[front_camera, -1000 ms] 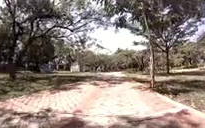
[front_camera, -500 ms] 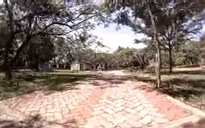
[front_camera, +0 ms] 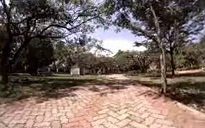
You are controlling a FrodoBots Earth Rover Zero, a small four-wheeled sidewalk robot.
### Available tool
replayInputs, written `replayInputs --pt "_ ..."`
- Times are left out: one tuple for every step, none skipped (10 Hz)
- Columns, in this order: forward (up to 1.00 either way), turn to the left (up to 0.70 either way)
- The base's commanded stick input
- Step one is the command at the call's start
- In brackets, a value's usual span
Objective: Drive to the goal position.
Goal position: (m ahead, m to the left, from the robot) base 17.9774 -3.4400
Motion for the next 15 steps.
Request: replayInputs --pt "0.70 0.00" --pt "0.70 -0.02" --pt "0.70 -0.10" --pt "0.70 -0.35" --pt "0.70 -0.35" --pt "0.70 -0.29" --pt "0.70 -0.11" --pt "0.70 0.00" --pt "0.70 0.00" --pt "0.70 0.00" --pt "0.70 0.00" --pt "0.70 0.00" --pt "0.70 0.00" --pt "0.70 0.00" --pt "0.70 0.00"
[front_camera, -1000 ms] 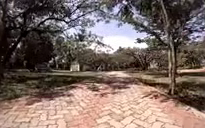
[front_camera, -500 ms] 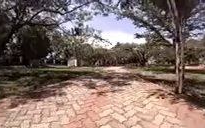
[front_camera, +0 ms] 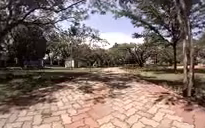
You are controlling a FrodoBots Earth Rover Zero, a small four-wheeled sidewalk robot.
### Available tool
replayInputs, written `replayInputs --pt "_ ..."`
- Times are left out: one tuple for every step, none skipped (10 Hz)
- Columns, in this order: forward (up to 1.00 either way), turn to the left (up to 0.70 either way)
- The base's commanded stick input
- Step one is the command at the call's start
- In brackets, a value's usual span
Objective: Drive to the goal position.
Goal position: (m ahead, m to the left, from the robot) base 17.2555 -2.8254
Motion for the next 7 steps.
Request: replayInputs --pt "0.70 0.00" --pt "0.70 0.00" --pt "0.70 0.00" --pt "0.70 0.00" --pt "0.70 0.00" --pt "0.70 0.00" --pt "0.70 -0.04"
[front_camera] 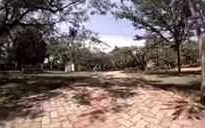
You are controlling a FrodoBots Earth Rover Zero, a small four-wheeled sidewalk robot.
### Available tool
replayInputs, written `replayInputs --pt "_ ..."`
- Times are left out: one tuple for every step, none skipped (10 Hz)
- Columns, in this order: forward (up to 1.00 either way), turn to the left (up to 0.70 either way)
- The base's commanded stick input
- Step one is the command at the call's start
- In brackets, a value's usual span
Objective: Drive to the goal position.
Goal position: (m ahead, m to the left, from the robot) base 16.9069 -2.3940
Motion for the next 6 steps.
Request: replayInputs --pt "0.70 -0.35" --pt "0.70 -0.35" --pt "0.70 -0.35" --pt "0.70 -0.35" --pt "0.70 -0.35" --pt "0.70 -0.35"
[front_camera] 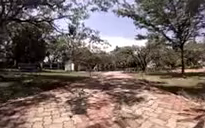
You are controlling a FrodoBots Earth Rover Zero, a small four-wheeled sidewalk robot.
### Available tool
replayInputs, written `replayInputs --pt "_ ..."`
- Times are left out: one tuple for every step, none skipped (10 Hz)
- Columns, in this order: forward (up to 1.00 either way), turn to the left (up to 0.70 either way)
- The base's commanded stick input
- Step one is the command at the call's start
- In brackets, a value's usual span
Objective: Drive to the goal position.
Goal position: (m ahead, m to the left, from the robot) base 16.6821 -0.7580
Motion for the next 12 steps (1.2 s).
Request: replayInputs --pt "0.70 -0.35" --pt "0.70 -0.35" --pt "0.70 -0.31" --pt "0.70 -0.15" --pt "0.70 0.00" --pt "0.70 0.00" --pt "0.70 0.00" --pt "0.70 0.00" --pt "0.70 0.00" --pt "0.70 0.00" --pt "0.70 0.00" --pt "0.70 0.00"
